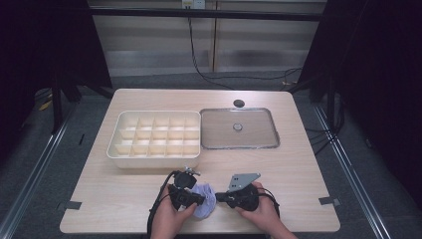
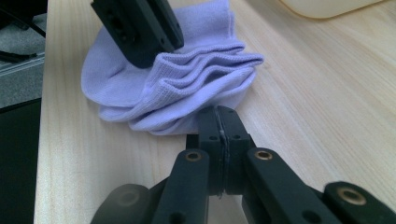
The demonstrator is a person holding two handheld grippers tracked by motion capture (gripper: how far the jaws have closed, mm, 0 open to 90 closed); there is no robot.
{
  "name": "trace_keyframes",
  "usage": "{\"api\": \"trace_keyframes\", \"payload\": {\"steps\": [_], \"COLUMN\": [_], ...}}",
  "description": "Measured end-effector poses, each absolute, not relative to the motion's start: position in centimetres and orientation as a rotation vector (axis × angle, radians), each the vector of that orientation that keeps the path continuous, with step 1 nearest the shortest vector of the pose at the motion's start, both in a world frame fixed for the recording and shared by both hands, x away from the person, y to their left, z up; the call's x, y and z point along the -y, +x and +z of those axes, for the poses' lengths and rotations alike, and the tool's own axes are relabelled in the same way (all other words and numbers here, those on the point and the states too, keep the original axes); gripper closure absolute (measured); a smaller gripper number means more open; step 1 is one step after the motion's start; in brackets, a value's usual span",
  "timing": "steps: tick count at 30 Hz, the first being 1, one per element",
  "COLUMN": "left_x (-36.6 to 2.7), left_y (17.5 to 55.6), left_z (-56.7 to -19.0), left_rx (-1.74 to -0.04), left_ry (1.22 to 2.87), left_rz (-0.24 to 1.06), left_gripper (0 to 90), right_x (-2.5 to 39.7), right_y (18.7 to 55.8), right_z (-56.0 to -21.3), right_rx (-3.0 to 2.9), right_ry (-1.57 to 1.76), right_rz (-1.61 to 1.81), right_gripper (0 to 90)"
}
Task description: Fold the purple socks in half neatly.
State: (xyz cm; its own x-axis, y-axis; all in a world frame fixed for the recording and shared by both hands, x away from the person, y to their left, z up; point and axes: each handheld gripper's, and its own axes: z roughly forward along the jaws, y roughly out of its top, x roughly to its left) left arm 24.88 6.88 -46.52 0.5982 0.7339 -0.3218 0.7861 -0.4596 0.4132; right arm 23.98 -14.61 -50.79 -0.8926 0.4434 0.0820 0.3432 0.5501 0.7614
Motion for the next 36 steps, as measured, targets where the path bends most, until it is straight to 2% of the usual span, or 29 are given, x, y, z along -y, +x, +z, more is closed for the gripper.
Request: {"api": "trace_keyframes", "payload": {"steps": [7, 31, 36], "left_x": [-6.9, -7.2, -7.3], "left_y": [24.7, 23.6, 23.6], "left_z": [-46.6, -46.9, -46.6], "left_rx": [-1.204, -1.202, -1.192], "left_ry": [2.300, 2.321, 2.320], "left_rz": [-0.130, -0.143, -0.157], "left_gripper": [75.2, 77.3, 73.6], "right_x": [14.6, 14.5, 14.5], "right_y": [24.0, 23.9, 23.9], "right_z": [-50.8, -50.8, -50.8], "right_rx": [-2.659, -2.658, -2.656], "right_ry": [0.681, 0.666, 0.666], "right_rz": [1.266, 1.261, 1.259], "right_gripper": [89.4, 89.6, 89.6]}}
